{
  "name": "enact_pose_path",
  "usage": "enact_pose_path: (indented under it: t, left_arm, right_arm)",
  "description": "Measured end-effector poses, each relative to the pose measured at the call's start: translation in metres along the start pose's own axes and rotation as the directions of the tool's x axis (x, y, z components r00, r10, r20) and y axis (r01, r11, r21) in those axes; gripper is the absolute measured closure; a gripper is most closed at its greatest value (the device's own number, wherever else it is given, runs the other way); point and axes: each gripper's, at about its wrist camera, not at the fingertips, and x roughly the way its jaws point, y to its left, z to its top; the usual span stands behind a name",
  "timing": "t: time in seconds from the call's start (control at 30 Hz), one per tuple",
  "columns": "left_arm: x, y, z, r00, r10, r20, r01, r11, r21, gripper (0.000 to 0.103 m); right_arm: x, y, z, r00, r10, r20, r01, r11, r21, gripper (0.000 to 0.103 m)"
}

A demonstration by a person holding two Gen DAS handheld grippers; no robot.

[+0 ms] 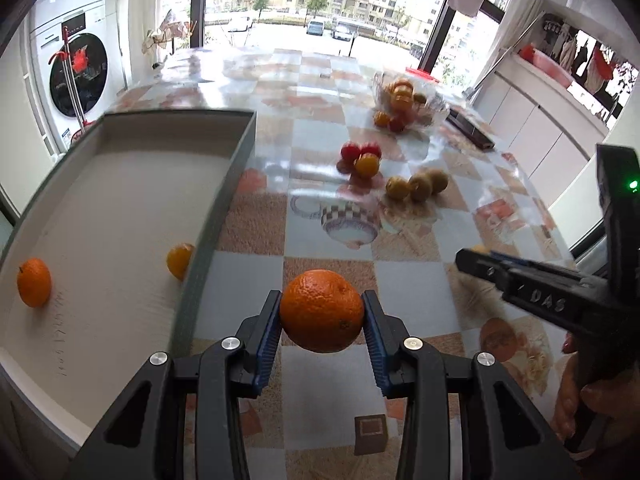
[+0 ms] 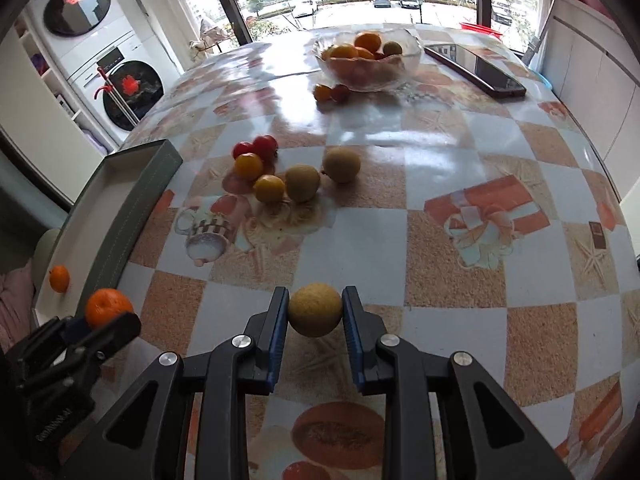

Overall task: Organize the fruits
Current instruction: 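Carry both fruits over the white tray and open both tools to release them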

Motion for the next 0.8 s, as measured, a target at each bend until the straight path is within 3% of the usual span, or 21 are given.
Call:
enact_pose_path:
  t: [0.17,0.4,0.57,0.8]
  left_arm:
    - [-0.022,0.014,0.012,0.997,0.007,0.071,-0.005,1.000,-0.028,0.062]
    - [-0.043,0.061,0.025,0.983,0.115,0.141,-0.103,0.991,-0.091,0.062]
    - [-0.040,0.103,0.019,0.970,0.213,0.120,-0.194,0.969,-0.150,0.062]
    - [-0.027,0.140,0.004,0.970,0.234,0.065,-0.216,0.953,-0.212,0.062]
  right_arm:
    - [-0.005,0.021,0.010,0.999,0.038,0.009,-0.038,0.999,-0.016,0.074]
    - [-0.004,0.077,0.032,0.995,0.104,-0.001,-0.103,0.991,-0.082,0.074]
    - [0.004,0.130,0.040,0.987,0.159,-0.027,-0.162,0.974,-0.159,0.074]
    - [0.028,0.195,0.041,0.974,0.209,-0.090,-0.225,0.940,-0.254,0.074]
